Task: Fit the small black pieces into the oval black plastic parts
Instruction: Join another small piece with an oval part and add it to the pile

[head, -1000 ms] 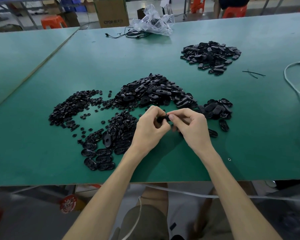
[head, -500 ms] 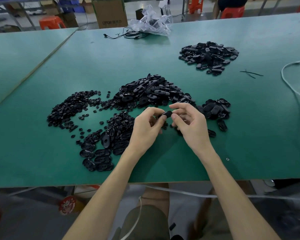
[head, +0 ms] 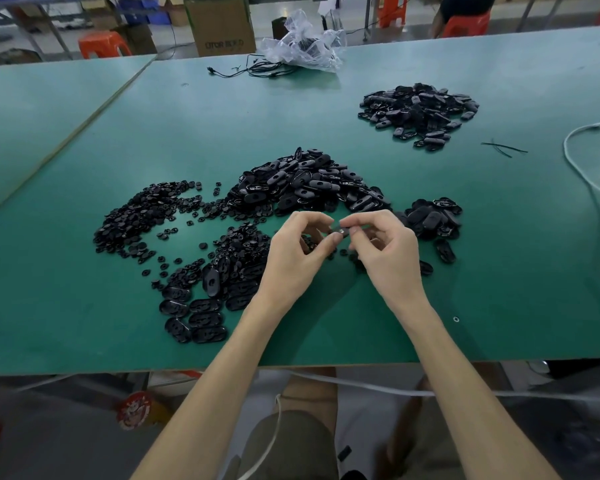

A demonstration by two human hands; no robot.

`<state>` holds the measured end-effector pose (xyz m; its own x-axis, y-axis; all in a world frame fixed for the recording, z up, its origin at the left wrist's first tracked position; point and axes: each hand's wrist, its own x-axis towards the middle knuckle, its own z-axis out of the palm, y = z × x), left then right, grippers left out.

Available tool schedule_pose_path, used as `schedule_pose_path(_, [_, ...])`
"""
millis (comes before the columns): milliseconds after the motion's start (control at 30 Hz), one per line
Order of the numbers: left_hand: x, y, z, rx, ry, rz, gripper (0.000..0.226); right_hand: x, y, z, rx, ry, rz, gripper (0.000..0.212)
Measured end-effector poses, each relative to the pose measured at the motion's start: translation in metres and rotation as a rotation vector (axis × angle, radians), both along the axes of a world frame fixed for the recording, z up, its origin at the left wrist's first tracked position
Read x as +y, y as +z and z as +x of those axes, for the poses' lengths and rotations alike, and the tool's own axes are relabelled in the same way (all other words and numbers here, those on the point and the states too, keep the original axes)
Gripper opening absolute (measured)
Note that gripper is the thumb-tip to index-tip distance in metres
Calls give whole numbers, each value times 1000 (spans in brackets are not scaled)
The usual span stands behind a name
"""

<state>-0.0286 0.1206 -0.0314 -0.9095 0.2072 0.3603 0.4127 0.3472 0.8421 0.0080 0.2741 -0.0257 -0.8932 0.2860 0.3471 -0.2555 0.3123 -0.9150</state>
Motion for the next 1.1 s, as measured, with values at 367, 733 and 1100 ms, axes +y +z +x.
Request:
schedule_pose_path(367, [-1, -7, -2, 15, 129, -457, 33, 11, -4, -7, -10, -493, -300, 57])
schedule_pose_path(733, [-2, -10, -3, 36, 135, -447, 6, 13, -6, -8, -77, -503, -286, 66])
schedule_pose_path(1100, [0, -6, -2, 55, 147, -334, 7, 3, -4, -5, -39, -258, 17, 23])
